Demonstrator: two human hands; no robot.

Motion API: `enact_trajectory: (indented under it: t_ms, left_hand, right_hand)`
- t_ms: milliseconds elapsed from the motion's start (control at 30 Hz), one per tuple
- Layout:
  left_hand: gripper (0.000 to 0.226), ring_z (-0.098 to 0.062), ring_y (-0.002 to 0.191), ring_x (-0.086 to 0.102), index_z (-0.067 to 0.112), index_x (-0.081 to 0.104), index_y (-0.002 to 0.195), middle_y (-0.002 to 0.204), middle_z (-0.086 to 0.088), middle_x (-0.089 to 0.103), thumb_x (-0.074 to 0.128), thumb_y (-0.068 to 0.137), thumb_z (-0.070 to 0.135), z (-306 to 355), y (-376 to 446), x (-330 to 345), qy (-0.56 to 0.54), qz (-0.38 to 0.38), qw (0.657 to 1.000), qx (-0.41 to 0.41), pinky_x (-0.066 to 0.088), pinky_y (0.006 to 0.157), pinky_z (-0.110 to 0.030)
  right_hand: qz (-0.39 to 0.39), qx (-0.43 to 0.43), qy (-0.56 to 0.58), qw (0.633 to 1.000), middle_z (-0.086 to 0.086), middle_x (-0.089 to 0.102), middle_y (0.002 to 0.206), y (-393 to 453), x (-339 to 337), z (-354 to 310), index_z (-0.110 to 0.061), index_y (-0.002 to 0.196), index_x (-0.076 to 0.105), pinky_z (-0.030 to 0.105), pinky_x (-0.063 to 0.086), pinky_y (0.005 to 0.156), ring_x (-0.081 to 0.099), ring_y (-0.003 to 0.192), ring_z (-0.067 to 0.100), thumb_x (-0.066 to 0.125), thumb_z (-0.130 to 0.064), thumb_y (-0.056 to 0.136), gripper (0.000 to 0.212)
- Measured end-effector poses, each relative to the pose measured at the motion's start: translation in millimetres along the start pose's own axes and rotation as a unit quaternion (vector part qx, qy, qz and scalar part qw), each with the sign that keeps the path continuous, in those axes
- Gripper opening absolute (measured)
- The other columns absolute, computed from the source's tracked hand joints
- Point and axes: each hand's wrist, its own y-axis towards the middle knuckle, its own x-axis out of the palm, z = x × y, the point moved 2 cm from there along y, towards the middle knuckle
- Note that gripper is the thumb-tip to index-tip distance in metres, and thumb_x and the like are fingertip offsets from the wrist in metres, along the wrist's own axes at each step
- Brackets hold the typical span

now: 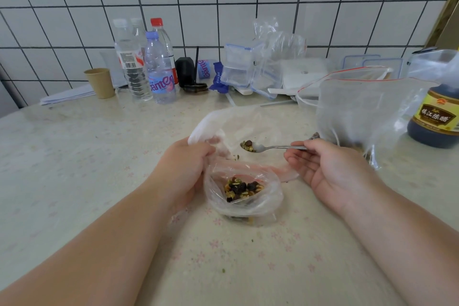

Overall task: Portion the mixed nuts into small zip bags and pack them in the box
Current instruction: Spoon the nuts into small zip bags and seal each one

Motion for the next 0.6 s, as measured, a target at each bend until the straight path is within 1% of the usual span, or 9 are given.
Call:
enact_trajectory:
  t_ms: [33,100,133,233,300,400,500,533,600]
  left_hand:
    - [0.028,-0.039,0.097,0.076,0.015,0.071,0.117,0.103,-0.016,0.081,0.057,0.093,0.011,1.3,-0.9,-0.4,0.006,0.005,1.0,0.0,0.062,0.087,-0.051]
    - [0.031,-0.044,0.101,0.075,0.018,0.072,0.112,0.102,-0.016,0.081,0.064,0.081,0.021,4.6,-3.7,-1.3,0.036,0.014,0.999,0.004,0.058,0.095,-0.06]
    - [0.033,-0.045,0.1,0.075,0.019,0.073,0.107,0.1,-0.015,0.081,0.066,0.076,0.026,6.5,-5.6,-1.8,0.057,0.019,0.998,0.008,0.057,0.096,-0.063]
    - [0.029,-0.039,0.09,0.078,0.022,0.073,0.097,0.091,-0.009,0.081,0.069,0.071,0.035,11.5,-9.7,-4.6,0.123,0.03,0.992,0.023,0.06,0.092,-0.059]
    - [0.019,-0.034,0.085,0.079,0.025,0.072,0.091,0.085,-0.005,0.081,0.071,0.078,0.038,13.5,-10.8,-7.1,0.16,0.028,0.986,0.027,0.061,0.091,-0.055]
    - [0.01,-0.029,0.079,0.079,0.024,0.073,0.093,0.08,-0.003,0.081,0.072,0.088,0.033,14.2,-10.9,-10.2,0.201,0.027,0.979,0.018,0.063,0.088,-0.049]
    - [0.011,-0.03,0.078,0.078,0.017,0.076,0.096,0.083,-0.008,0.081,0.071,0.088,0.023,14.7,-11.8,-10.4,0.238,0.025,0.971,0.023,0.064,0.084,-0.046]
    - [0.011,-0.03,0.074,0.077,0.015,0.076,0.096,0.084,-0.01,0.08,0.071,0.086,0.019,14.7,-11.8,-10.6,0.246,0.027,0.968,0.029,0.063,0.08,-0.044]
    - [0.013,-0.025,0.069,0.074,0.015,0.074,0.096,0.084,-0.011,0.079,0.069,0.084,0.013,14.4,-10.2,-10.9,0.253,0.041,0.966,0.04,0.063,0.074,-0.042]
  right_hand:
    - [-0.003,-0.002,0.001,1.0,0.012,0.069,0.056,-0.2,-0.5,-2.4,0.004,0.084,0.064,0.02,0.053,0.045,0.07,0.051,0.016,0.047,-0.006,0.098,0.024]
    - [-0.013,-0.002,-0.008,1.0,0.01,0.068,0.056,-2.1,-1.2,-8.5,0.002,0.083,0.066,0.019,0.052,0.044,0.069,0.05,0.015,0.047,-0.007,0.098,0.026]
    - [-0.021,-0.001,-0.014,1.0,0.01,0.068,0.056,-4.0,-1.7,-11.9,0.002,0.082,0.067,0.019,0.052,0.043,0.068,0.049,0.015,0.047,-0.008,0.097,0.027]
    - [-0.055,0.005,-0.045,0.997,0.01,0.066,0.057,-9.8,-3.0,-22.7,0.0,0.079,0.069,0.019,0.05,0.041,0.065,0.046,0.014,0.048,-0.012,0.096,0.029]
    - [-0.09,0.002,-0.083,0.992,0.01,0.065,0.058,-14.6,-2.8,-29.2,-0.002,0.077,0.071,0.02,0.049,0.04,0.063,0.045,0.015,0.05,-0.015,0.097,0.032]
    - [-0.179,-0.049,-0.153,0.971,0.015,0.066,0.064,-25.1,-0.3,-36.8,-0.005,0.073,0.076,0.023,0.051,0.044,0.062,0.049,0.019,0.057,-0.023,0.093,0.033]
    - [-0.271,-0.146,-0.233,0.923,0.021,0.068,0.072,-35.7,1.4,-40.8,-0.002,0.08,0.076,0.026,0.051,0.052,0.063,0.058,0.025,0.062,-0.028,0.082,0.03]
    - [-0.28,-0.167,-0.237,0.915,0.021,0.068,0.073,-37.3,1.6,-41.9,-0.001,0.082,0.076,0.026,0.051,0.053,0.063,0.059,0.026,0.061,-0.028,0.081,0.03]
    - [-0.262,-0.205,-0.21,0.919,0.019,0.069,0.073,-35.8,-0.2,-44.2,-0.005,0.082,0.077,0.026,0.051,0.055,0.063,0.06,0.026,0.059,-0.026,0.084,0.027]
